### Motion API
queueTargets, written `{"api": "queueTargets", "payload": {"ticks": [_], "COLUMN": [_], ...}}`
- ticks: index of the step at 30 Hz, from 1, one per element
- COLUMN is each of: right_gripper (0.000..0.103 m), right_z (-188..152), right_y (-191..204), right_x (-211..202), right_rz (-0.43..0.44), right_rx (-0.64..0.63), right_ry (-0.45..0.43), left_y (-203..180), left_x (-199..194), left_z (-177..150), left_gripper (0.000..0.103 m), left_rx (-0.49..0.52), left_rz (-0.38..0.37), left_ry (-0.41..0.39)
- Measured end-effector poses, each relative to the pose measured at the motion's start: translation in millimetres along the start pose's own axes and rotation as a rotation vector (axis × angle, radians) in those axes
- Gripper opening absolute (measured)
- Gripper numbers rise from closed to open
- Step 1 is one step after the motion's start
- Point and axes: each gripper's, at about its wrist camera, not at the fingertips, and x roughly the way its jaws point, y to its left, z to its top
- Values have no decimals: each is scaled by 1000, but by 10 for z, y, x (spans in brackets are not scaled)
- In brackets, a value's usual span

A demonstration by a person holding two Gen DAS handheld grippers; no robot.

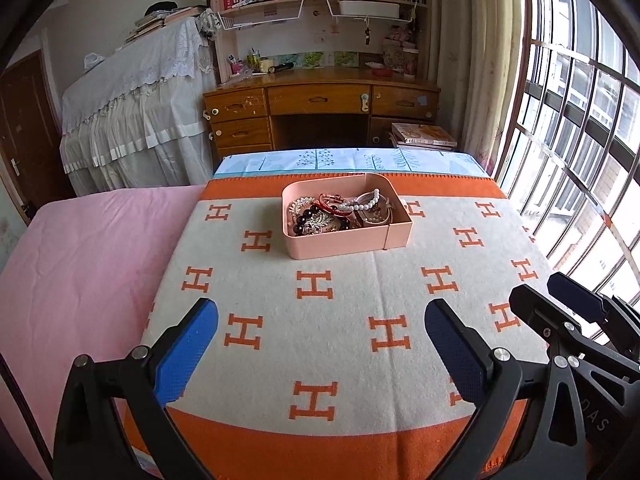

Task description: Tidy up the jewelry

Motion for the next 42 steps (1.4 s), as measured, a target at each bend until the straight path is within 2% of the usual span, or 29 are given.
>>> {"api": "queueTargets", "payload": {"ticks": [11,24,42], "right_gripper": [53,53,53], "right_z": [-5,-3,1], "right_y": [16,22,18], "right_x": [5,12,16], "right_rz": [5,-11,-19], "right_rx": [4,7,5], "right_ry": [7,10,9], "left_y": [5,8,37], "left_x": [14,-11,7], "left_z": [-28,-29,-22], "left_gripper": [102,102,102], "left_rx": [-3,-6,-13], "left_rz": [14,-21,-24], "left_ry": [11,3,18]}}
